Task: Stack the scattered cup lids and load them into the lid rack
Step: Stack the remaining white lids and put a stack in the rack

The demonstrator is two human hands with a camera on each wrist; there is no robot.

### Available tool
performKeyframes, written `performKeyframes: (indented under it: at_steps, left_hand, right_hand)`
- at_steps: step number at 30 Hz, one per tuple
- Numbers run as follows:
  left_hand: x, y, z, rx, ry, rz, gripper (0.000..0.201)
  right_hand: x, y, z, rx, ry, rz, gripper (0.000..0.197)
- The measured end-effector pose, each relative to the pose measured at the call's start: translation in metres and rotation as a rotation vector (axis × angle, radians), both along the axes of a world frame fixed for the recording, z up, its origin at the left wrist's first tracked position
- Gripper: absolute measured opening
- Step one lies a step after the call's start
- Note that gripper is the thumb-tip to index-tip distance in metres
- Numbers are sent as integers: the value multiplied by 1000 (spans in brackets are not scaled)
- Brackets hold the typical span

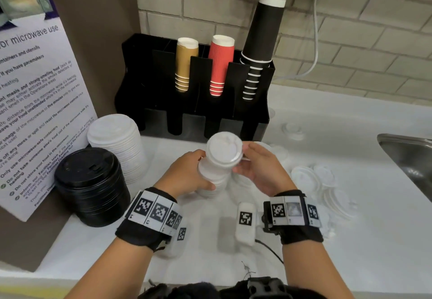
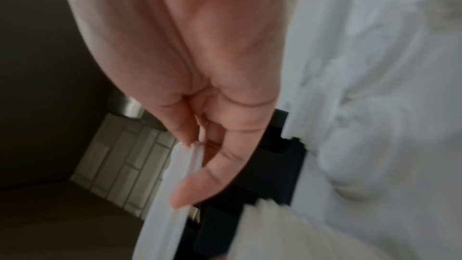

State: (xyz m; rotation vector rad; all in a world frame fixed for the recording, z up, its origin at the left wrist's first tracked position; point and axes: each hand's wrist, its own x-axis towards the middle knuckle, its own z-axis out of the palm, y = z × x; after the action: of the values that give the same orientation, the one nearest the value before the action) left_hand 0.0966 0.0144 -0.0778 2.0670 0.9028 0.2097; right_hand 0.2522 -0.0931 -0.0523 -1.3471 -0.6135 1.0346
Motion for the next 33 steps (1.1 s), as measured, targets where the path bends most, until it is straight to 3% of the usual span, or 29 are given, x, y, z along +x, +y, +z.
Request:
performKeyframes:
  at_steps: [6, 11, 15, 23, 26, 31, 33]
  left_hand:
    - [5, -1, 1, 74, -5, 37, 78]
    - [5, -3, 0, 20, -59, 76, 87]
    - [5, -3, 0, 21, -96, 79, 71]
    - [0, 0, -2, 21, -139, 37, 65]
    - [-2, 4, -4, 8, -195, -14, 52]
    - [-3, 9, -6, 34, -166, -26, 46]
    - [-3, 11, -7, 24, -164, -34, 45]
  right_hand:
    - [-8, 0, -10, -143, -149, 5, 22]
    - [-12, -1, -10, -177, -659, 95, 54]
    - [-16, 1, -12, -218, -870, 142, 61]
    - [-19, -1, -13, -185, -846, 117, 36]
    - [-18, -1, -15, -171, -870, 111, 34]
    - [-15, -2, -17, -201, -925, 249, 31]
    - [-3, -5, -14, -212, -968, 216, 23]
